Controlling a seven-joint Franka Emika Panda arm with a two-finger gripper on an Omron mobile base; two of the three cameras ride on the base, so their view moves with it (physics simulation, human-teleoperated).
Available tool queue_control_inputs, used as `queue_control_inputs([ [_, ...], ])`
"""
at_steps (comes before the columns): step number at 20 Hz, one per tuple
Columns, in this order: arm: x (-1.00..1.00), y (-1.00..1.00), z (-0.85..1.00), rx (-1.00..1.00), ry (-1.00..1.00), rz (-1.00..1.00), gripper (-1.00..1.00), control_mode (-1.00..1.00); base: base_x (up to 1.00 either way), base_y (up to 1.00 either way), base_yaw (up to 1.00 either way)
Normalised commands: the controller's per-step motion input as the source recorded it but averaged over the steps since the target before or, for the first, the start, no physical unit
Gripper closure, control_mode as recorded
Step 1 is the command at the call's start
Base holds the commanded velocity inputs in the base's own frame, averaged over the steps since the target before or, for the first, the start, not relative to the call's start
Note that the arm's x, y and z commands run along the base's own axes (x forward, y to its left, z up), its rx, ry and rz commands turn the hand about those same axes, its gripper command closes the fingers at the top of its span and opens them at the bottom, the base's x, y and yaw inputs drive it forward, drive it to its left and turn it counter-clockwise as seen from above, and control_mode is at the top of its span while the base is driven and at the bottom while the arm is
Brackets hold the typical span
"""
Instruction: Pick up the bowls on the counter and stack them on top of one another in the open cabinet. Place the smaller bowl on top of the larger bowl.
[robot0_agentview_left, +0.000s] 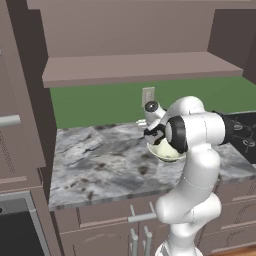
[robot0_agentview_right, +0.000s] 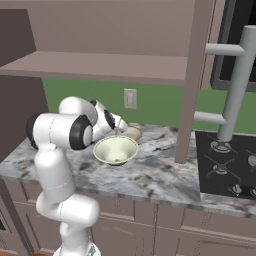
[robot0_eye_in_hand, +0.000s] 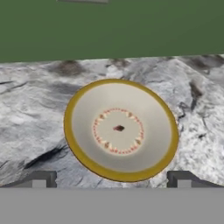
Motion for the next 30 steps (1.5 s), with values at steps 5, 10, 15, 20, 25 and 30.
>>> queue_control_inputs([
  [5,0.18,0.00,-0.25,0.00,0.00,0.00,-1.00,-1.00,0.00,0.00,0.00],
  [10,0.12,0.00,-0.41,0.00,-0.02,0.00,-1.00,-1.00,0.00,0.00,0.00],
  [15,0.20,0.01,-0.36,0.00,-0.04,0.00,-1.00,-1.00,0.00,0.00,0.00],
  [20,0.27,0.03,-0.29,0.00,-0.04,0.00,-1.00,-1.00,0.00,0.00,0.00],
  [25,0.25,0.06,-0.24,0.00,-0.02,0.00,-1.00,-1.00,0.00,0.00,0.00],
  [30,0.22,0.06,-0.21,0.00,-0.03,0.00,-1.00,-1.00,0.00,0.00,0.00],
])
